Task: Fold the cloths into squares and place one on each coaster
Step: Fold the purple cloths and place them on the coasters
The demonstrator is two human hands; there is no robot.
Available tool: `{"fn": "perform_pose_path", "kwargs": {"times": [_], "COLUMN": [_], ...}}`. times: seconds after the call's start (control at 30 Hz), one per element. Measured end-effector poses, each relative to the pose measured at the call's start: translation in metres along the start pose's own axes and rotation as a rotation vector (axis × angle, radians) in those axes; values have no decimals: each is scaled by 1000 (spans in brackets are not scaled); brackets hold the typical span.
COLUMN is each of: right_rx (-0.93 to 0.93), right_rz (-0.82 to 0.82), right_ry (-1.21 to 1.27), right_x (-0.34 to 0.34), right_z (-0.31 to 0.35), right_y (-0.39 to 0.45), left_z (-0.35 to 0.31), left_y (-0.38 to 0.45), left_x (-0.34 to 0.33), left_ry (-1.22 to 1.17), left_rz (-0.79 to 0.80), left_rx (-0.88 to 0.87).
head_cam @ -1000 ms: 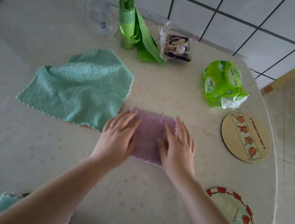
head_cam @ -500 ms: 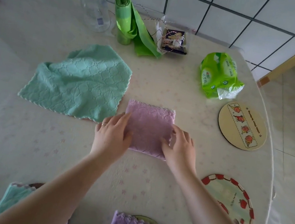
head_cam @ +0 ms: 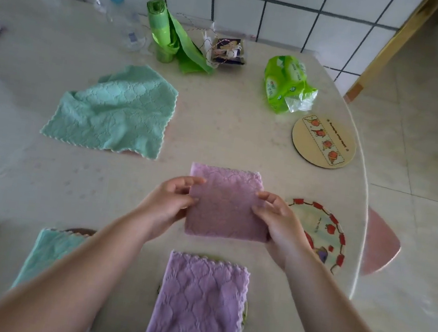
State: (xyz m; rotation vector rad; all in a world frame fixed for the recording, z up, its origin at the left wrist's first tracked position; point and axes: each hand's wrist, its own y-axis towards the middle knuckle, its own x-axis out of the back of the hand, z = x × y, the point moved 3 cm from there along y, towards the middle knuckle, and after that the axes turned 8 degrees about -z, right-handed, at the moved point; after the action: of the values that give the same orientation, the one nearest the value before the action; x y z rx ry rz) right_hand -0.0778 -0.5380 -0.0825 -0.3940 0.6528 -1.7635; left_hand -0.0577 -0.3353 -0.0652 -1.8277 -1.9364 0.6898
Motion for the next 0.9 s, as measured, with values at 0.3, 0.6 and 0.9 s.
{"fn": "perform_pose_path", "kwargs": {"times": [0.3,0.6,0.9], "right_rx": [287,430,383], "right_rz": [-267,-369,-340], "right_ry": [-319,-666,-680], "right_x": [130,163,166], "right_z": [-18,-6,-13], "right_y": [-31,-11,-7], "left_z": [39,39,42], "left_y": [-19,4,9], "left_x": [-113,-158,-156], "left_ry": [415,731,844], "left_rz": [191,216,227], "left_rx": [-222,-496,-433]}}
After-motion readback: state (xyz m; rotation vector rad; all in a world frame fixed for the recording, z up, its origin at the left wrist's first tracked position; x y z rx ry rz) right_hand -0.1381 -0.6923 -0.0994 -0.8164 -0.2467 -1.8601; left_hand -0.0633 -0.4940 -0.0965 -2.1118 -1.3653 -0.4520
